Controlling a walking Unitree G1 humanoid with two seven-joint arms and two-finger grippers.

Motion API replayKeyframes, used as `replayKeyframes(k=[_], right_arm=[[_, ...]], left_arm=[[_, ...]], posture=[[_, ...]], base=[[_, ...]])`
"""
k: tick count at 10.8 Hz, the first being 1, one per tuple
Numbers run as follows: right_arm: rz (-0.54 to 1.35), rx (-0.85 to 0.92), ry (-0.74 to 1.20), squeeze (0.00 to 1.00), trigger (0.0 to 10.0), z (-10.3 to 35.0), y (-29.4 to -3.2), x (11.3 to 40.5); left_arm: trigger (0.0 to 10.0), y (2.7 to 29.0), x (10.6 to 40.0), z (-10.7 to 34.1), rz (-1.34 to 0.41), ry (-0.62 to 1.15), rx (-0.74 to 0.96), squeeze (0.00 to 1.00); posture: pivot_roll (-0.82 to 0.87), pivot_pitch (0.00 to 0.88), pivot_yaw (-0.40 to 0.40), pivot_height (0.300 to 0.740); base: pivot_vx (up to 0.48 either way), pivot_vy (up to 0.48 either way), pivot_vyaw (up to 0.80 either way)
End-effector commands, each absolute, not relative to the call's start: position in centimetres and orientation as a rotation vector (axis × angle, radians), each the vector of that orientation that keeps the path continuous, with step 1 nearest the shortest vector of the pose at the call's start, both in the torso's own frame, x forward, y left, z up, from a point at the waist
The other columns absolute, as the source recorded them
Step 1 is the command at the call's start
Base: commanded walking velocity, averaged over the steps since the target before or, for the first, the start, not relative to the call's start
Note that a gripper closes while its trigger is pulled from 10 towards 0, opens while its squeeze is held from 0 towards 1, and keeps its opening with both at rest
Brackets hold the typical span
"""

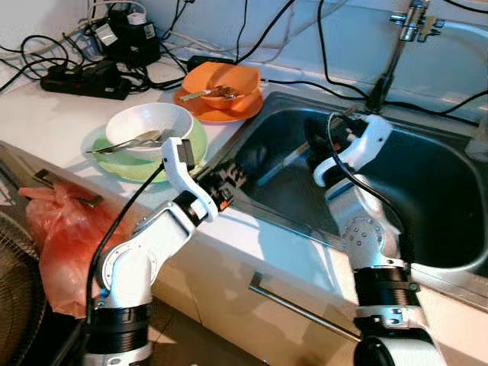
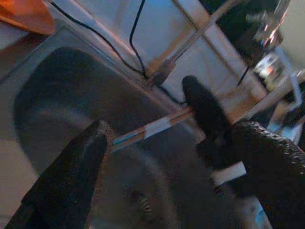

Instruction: Kitchen organization

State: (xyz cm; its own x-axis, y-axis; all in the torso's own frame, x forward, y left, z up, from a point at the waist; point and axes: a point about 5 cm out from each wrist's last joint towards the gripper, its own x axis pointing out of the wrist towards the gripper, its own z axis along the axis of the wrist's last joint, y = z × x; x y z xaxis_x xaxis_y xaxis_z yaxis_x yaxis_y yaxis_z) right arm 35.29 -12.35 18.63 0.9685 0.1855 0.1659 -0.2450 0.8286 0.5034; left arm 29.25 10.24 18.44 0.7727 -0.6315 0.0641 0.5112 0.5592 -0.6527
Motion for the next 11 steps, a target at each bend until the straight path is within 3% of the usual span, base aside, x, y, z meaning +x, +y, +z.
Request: replayKeyframes(k=[1, 2, 3, 4, 9, 10, 11], right_arm=[[0.216, 0.483, -0.123, 0.0, 0.0, 18.6, -12.6, 35.4], [0.204, 0.377, -0.133, 0.0, 0.0, 18.5, -13.0, 35.4], [0.195, 0.266, -0.128, 0.0, 2.1, 18.3, -13.5, 35.5], [0.186, 0.16, -0.108, 0.0, 9.8, 17.8, -14.0, 35.4], [0.146, -0.116, 0.102, 0.0, 10.0, 13.2, -16.9, 34.1], [0.154, -0.114, 0.119, 1.0, 10.0, 12.9, -17.2, 33.9], [0.162, -0.117, 0.121, 1.0, 10.0, 12.7, -17.2, 33.6]], left_arm=[[10.0, 10.1, 28.9, 18.6, -0.714, 0.174, -0.629, 1.0], [10.0, 10.1, 28.5, 18.4, -0.748, 0.176, -0.542, 1.0], [10.0, 9.9, 28.0, 18.1, -0.795, 0.198, -0.507, 1.0], [10.0, 9.7, 27.6, 17.8, -0.835, 0.21, -0.488, 1.0], [10.0, 9.4, 27.3, 17.5, -0.868, 0.21, -0.489, 1.0], [10.0, 9.4, 27.2, 17.4, -0.869, 0.212, -0.487, 1.0], [10.0, 9.3, 27.2, 17.3, -0.871, 0.215, -0.486, 1.0]], posture=[[0.0, 0.0, 0.024, 0.74], [0.0, 0.0, 0.024, 0.74], [0.0, 0.0, 0.023, 0.74], [0.0, 0.0, 0.023, 0.74], [-0.01, 0.0, 0.022, 0.74], [-0.01, 0.0, 0.022, 0.74], [-0.01, 0.0, 0.022, 0.74]], base=[[0.0, 0.0, 0.0], [0.0, 0.0, 0.0], [0.0, 0.0, 0.0], [0.0, 0.0, 0.0], [0.0, 0.0, 0.0], [0.0, 0.0, 0.0], [0.0, 0.0, 0.0]])
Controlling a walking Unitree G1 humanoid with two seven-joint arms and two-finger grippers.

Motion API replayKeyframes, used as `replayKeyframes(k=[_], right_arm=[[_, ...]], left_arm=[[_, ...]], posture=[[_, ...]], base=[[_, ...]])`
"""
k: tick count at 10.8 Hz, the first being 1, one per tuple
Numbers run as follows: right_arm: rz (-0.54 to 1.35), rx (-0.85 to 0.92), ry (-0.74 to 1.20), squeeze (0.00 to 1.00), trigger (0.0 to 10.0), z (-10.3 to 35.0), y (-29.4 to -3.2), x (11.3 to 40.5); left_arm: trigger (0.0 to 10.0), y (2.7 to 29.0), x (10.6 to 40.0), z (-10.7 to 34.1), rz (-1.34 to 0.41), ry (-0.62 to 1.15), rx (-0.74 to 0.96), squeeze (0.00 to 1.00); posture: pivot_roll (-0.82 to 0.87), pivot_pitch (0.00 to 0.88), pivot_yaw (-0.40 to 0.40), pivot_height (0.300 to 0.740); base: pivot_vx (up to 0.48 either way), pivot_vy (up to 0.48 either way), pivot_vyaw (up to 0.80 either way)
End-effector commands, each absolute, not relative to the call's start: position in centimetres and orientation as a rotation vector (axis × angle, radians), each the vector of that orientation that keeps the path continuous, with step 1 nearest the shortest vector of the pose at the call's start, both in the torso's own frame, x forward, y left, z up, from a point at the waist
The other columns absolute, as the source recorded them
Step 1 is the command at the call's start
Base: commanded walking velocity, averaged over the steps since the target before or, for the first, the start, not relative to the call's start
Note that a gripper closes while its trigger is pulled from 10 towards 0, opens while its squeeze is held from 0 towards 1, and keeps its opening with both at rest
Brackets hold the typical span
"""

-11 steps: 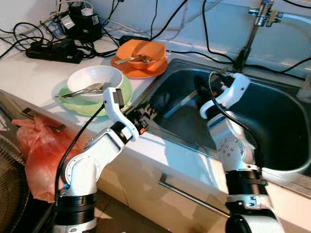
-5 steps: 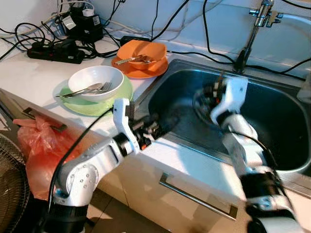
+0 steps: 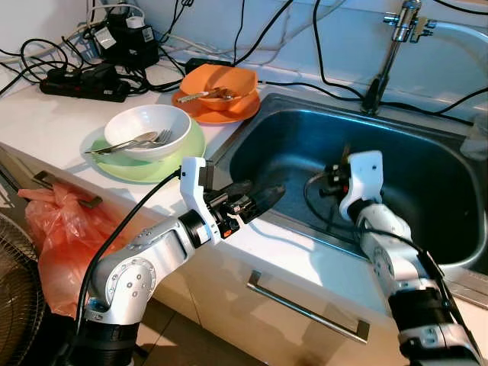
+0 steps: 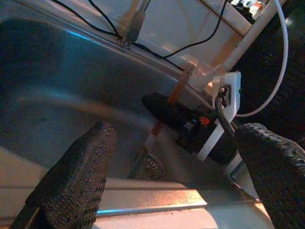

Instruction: Kitchen organization

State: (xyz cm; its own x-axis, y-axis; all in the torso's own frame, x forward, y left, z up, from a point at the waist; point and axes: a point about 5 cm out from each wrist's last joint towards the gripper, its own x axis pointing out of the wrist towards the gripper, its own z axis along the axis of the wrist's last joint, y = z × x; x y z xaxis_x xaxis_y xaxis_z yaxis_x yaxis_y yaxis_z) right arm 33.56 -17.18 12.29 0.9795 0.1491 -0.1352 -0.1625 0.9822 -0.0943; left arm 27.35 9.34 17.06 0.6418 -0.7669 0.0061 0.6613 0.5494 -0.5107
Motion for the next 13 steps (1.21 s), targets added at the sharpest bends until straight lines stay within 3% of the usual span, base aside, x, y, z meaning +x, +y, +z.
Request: replayKeyframes(k=[1, 9, 13], right_arm=[[0.175, -0.117, 0.126, 1.0, 10.0, 12.5, -17.0, 33.4], [0.283, -0.037, 0.045, 1.0, 10.0, 15.0, -14.8, 33.7], [0.347, 0.019, -0.025, 1.0, 10.0, 17.4, -13.5, 33.4]], left_arm=[[10.0, 9.3, 27.2, 17.2, -0.871, 0.216, -0.484, 1.0], [10.0, 9.6, 28.0, 18.0, -0.795, 0.15, -0.428, 1.0], [10.0, 10.9, 29.8, 19.0, -0.597, 0.019, -0.281, 1.0]], posture=[[-0.01, 0.0, 0.022, 0.74], [0.0, 0.0, 0.018, 0.74], [0.01, 0.0, 0.02, 0.74]], base=[[0.0, 0.0, 0.0], [0.0, 0.0, 0.0], [0.0, 0.0, 0.0]])
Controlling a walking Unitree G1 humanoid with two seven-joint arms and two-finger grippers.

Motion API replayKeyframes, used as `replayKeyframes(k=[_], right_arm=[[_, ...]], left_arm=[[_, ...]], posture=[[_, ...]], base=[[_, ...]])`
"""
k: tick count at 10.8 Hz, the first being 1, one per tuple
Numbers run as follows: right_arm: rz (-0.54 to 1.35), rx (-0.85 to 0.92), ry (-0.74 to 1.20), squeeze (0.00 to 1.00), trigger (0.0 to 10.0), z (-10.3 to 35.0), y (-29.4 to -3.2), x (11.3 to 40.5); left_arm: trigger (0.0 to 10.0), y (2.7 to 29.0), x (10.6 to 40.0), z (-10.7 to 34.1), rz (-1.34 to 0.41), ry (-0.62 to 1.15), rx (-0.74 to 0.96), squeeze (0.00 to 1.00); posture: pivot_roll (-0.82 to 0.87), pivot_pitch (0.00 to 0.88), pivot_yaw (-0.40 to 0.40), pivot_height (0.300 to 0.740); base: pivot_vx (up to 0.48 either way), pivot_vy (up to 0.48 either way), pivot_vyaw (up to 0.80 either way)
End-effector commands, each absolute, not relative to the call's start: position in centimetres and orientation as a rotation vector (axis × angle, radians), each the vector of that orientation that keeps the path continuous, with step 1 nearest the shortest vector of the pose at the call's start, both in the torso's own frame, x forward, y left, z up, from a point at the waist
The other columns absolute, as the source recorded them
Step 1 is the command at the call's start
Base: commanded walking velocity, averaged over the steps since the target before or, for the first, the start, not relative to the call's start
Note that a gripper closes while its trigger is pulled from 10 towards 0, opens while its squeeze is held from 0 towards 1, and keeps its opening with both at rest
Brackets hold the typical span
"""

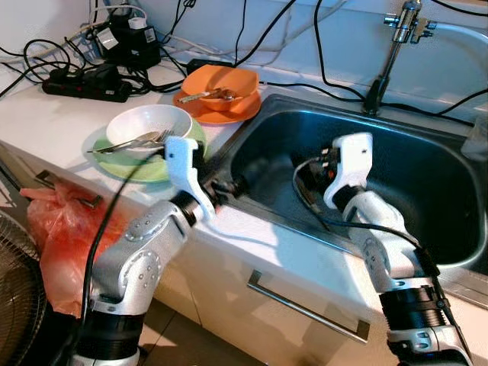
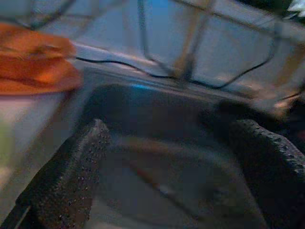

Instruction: Kitchen organization

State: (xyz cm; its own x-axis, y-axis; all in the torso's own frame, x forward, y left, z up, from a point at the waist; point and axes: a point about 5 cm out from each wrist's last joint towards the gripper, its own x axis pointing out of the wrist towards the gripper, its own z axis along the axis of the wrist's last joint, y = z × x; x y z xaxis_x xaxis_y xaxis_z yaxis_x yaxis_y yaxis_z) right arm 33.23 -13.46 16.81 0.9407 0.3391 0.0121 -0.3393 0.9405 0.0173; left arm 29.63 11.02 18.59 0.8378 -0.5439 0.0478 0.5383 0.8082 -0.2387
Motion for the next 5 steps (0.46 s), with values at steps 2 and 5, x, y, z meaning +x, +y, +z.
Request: replayKeyframes(k=[2, 5], right_arm=[[0.391, 0.045, -0.047, 1.0, 10.0, 18.2, -12.8, 33.1], [0.413, 0.042, -0.037, 1.0, 10.0, 17.8, -12.4, 32.8]], left_arm=[[10.0, 12.0, 30.2, 18.6, -0.476, 0.0, -0.155, 1.0], [10.0, 15.7, 30.5, 19.0, -0.103, -0.144, 0.065, 0.93]], posture=[[0.02, 0.0, 0.019, 0.74], [0.04, 0.0, 0.012, 0.74]], base=[[0.0, 0.0, 0.0], [0.0, 0.0, 0.0]])
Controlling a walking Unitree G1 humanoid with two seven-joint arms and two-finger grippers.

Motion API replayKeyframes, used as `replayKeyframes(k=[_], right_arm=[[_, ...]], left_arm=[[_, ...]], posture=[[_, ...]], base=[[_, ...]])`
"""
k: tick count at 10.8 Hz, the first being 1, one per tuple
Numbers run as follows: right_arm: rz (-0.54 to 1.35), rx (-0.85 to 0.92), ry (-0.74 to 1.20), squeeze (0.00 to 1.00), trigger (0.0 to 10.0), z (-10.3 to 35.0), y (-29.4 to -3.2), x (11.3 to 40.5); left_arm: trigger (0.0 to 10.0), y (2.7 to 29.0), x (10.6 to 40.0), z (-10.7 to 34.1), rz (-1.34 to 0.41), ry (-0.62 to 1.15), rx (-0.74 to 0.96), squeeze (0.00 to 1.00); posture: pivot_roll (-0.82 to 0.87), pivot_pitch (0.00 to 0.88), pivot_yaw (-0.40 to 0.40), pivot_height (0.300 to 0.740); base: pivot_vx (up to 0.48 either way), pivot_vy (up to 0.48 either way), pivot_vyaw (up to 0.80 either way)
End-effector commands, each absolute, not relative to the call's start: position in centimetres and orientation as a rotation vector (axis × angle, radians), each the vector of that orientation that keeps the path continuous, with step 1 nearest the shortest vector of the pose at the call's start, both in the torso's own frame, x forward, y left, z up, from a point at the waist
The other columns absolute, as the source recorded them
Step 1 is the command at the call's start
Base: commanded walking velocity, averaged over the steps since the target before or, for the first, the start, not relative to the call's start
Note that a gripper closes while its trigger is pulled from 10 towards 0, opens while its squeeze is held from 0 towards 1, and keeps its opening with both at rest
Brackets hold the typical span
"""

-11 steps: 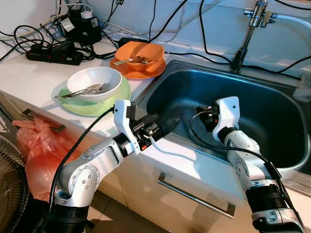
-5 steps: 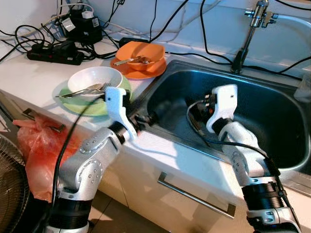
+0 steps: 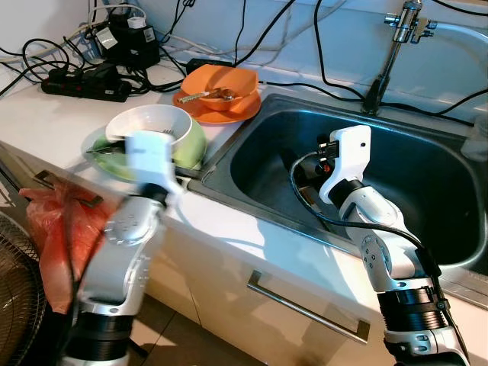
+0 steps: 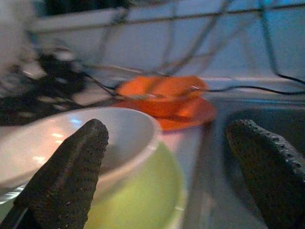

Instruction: Kitchen organization

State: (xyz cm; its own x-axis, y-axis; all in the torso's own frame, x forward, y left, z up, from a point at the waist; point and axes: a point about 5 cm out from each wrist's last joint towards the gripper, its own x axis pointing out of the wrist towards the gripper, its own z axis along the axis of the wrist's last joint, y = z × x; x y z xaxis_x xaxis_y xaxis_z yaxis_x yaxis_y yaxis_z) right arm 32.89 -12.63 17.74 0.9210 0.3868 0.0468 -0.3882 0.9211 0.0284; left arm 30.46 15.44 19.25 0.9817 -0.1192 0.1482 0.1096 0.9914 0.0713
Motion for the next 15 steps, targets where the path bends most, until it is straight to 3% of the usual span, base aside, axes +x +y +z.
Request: replayKeyframes(k=[1, 2, 6, 9, 11, 15], right_arm=[[0.417, 0.039, -0.028, 1.0, 10.0, 17.6, -12.3, 32.7], [0.419, 0.035, -0.023, 1.0, 10.0, 17.4, -12.3, 32.7], [0.405, 0.029, -0.009, 1.0, 10.0, 16.8, -12.6, 32.7], [0.409, 0.037, -0.008, 1.0, 10.0, 16.8, -12.4, 32.6], [0.603, 0.062, -0.026, 1.0, 10.0, 17.4, -10.9, 31.1], [0.767, 0.052, 0.02, 1.0, 10.0, 17.0, -10.4, 29.5]], left_arm=[[10.0, 16.3, 30.0, 19.7, -0.045, -0.183, 0.114, 0.9], [10.0, 17.2, 30.0, 19.3, -0.002, -0.192, 0.149, 0.24], [10.0, 19.1, 29.7, 20.3, 0.174, -0.273, 0.224, 0.22], [10.0, 19.7, 29.7, 19.7, 0.21, -0.258, 0.257, 0.17], [10.0, 19.9, 30.4, 19.4, 0.223, -0.241, 0.23, 0.15], [10.0, 19.5, 30.8, 18.8, 0.188, -0.229, 0.172, 0.13]], posture=[[0.05, 0.0, 0.004, 0.74], [0.05, 0.0, 0.002, 0.74], [0.06, 0.0, -0.005, 0.74], [0.06, 0.0, -0.003, 0.74], [0.04, 0.0, -0.005, 0.74], [0.04, 0.0, -0.005, 0.74]], base=[[0.0, 0.0, 0.0], [0.0, 0.0, 0.0], [0.0, 0.0, 0.0], [0.0, 0.0, 0.0], [0.0, 0.0, 0.0], [0.0, 0.0, 0.0]])
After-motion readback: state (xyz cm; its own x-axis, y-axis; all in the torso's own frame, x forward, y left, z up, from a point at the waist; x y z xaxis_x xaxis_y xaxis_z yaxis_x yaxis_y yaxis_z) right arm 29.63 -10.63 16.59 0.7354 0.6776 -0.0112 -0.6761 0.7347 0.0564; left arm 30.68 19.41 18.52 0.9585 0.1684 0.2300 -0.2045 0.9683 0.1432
